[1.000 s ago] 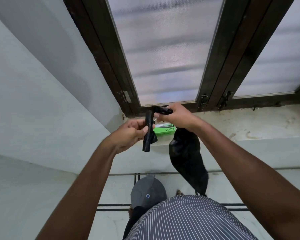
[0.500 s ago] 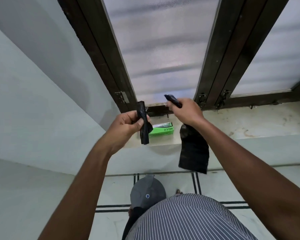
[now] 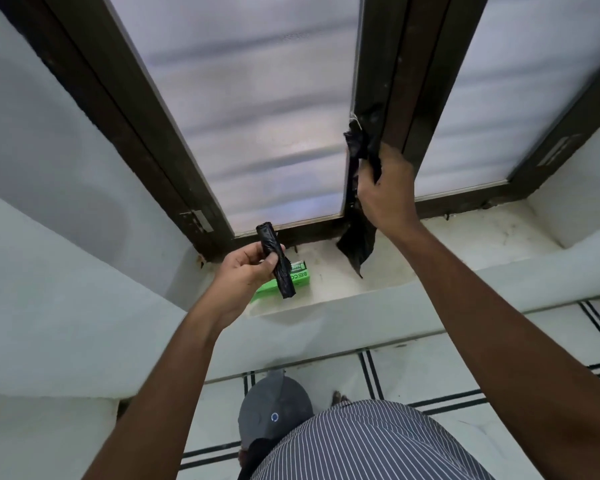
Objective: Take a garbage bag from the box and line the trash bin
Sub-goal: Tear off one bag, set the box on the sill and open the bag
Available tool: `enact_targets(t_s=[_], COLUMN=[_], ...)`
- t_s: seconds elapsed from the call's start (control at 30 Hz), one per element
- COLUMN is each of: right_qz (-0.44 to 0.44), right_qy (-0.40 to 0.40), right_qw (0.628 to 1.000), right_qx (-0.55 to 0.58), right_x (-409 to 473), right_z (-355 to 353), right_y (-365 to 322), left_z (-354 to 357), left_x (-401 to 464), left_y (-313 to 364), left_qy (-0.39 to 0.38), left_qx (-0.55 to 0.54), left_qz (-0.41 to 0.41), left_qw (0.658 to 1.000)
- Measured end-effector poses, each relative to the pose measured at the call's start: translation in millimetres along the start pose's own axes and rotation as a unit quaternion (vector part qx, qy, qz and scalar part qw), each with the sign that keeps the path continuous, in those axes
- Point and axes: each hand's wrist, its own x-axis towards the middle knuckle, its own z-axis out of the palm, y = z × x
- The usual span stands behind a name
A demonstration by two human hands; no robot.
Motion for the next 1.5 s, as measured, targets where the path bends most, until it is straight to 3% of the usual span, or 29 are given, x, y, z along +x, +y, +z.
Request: enact_targets(t_s=[0.1, 0.17, 0.33, 0.43, 0.5, 0.57, 0.67, 0.73, 0.77, 0.83, 0.87, 0.93, 1.23, 1.5], right_qz=[-0.054, -0.056, 0.085, 0.201, 0.209, 0.204, 0.167, 0.188, 0.246, 0.387, 0.423, 0.421, 0.356, 0.288], right_qy=[0.022, -0.01, -0.148, -0.309, -0.392, -0.38, -0.225, -0.19, -0.232, -0.347, -0.39, -0.434, -0.361, -0.4], right_qw=[0.989, 0.978, 0.977, 0.928, 0.894, 0.898, 0.95, 0.961, 0.941, 0.831, 0.774, 0.722, 0.768, 0.816], right_qx=[-0.133, -0.199, -0.129, -0.05, -0.062, -0.089, -0.136, -0.067, 0.011, 0.197, 0.263, 0.337, 0.39, 0.302], right_x=[-7.9, -18.2, -52.4, -68.8, -75.8, -84.8, -99.6, -107.8, -109.5, -113.9, -116.1, -121.7, -135.9, -132.7], right_z=[-2.6, 0.0, 24.0, 37.9, 45.4, 51.0, 54.0, 55.9, 56.5, 57.3, 56.5, 56.8, 69.6, 80.2], right_y=[8.5, 19.2, 49.0, 57.2, 63.2, 65.6, 55.4, 39.8, 28.1, 10.4, 5.6, 3.2, 5.8, 12.6], left_z=[10.7, 15.6, 15.5, 10.0, 4.9, -1.3, -10.4, -14.1, -14.9, -15.2, -15.3, -16.5, -33.0, -36.9], left_x=[8.5, 11.4, 15.5, 15.6, 13.6, 10.9, 5.9, 1.7, -0.4, -5.1, -7.5, -11.5, -25.3, -33.5], left_y=[0.1, -0.3, -9.0, -14.5, -18.2, -23.1, -29.5, -31.2, -31.4, -30.9, -30.5, -30.2, -28.3, -26.9], left_qy=[-0.01, -0.013, -0.008, 0.01, 0.024, 0.044, 0.068, 0.074, 0.073, 0.064, 0.056, 0.041, 0.076, 0.094], left_qx=[-0.01, -0.014, -0.047, -0.084, -0.098, -0.113, -0.116, -0.123, -0.126, -0.129, -0.129, -0.128, -0.089, 0.029], left_qz=[-0.001, -0.003, -0.023, -0.034, -0.037, -0.041, -0.052, -0.064, -0.068, -0.072, -0.072, -0.071, -0.084, -0.061], left_qw=[1.0, 1.0, 0.999, 0.996, 0.994, 0.992, 0.99, 0.988, 0.987, 0.987, 0.987, 0.988, 0.99, 0.993])
